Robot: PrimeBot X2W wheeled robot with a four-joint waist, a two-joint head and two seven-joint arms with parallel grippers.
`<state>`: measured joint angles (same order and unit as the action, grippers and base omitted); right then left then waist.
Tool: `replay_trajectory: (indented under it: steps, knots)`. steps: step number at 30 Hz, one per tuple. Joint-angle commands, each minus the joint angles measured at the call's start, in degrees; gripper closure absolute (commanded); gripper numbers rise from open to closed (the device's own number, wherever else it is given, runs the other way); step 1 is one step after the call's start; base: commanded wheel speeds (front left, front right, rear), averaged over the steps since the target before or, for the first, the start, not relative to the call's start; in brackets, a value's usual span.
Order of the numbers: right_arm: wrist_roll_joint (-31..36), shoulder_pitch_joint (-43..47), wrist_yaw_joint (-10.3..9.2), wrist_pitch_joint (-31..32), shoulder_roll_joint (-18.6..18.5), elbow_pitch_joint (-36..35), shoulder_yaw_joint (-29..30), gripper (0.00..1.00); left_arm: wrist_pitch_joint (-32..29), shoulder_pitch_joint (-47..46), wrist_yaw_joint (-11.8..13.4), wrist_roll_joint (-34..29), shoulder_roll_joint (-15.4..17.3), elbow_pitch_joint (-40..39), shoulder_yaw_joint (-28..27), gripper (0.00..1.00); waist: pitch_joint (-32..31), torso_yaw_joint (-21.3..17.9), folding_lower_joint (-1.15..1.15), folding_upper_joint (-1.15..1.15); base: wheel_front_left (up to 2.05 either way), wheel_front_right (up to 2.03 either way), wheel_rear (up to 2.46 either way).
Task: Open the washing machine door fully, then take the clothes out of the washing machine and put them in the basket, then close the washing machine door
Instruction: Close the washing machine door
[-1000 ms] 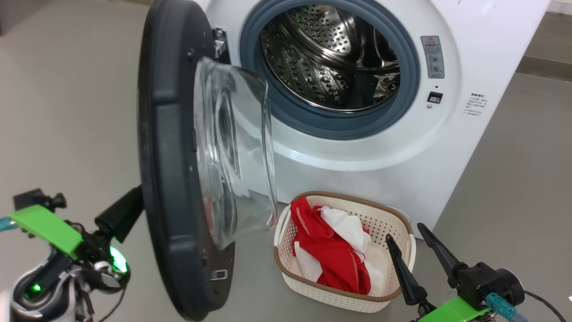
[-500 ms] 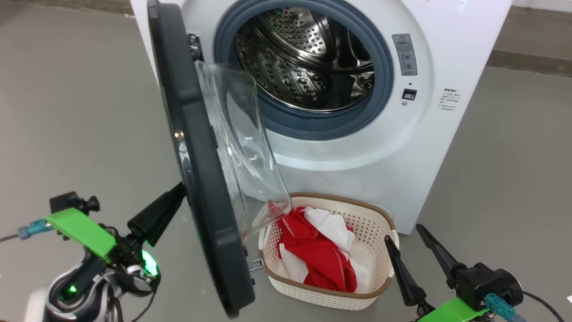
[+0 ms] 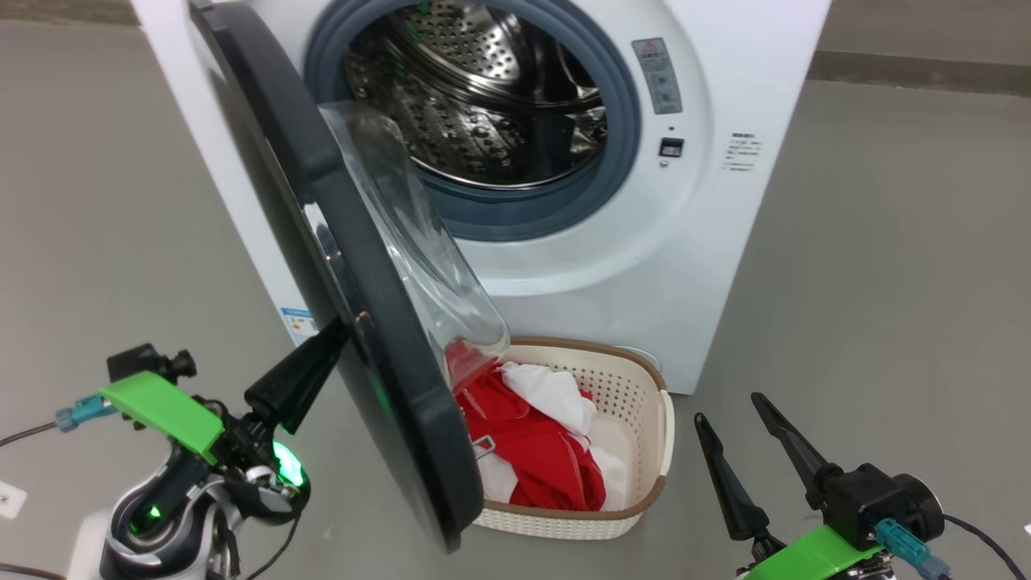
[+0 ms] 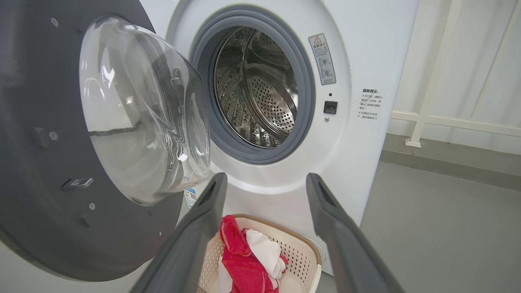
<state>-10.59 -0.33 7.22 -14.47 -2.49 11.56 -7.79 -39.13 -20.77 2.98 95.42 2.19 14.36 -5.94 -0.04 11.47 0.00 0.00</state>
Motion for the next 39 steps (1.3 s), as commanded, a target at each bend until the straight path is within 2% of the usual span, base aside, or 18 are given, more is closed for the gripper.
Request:
replay_trajectory:
  steps: [1, 14, 39]
  knots:
    - [-0.02, -2.68, 0.26, -0.52, -0.39, -1.36, -0.98, 0.00, 0.52, -3.13, -1.32, 1.05, 0.69, -1.12, -0.42, 1.00, 0.95, -2.38, 0.00, 0.00, 0.00, 0.00, 0.00]
    - [-0.07, -3.67, 0.26, -0.52, -0.39, -1.40, -0.80, 0.00, 3.38, -5.25, -4.53, 3.13, 0.69, 0.48, 0.91, 1.00, 2.17, -8.77, 0.00, 0.00, 0.00, 0.00, 0.00]
    - [-0.66, -5.69, 0.26, -0.52, -0.39, -2.04, -0.43, 0.00, 11.46, -14.15, -7.48, 5.03, 0.69, 7.18, 2.27, 1.00, 6.34, -16.86, 0.00, 0.00, 0.00, 0.00, 0.00]
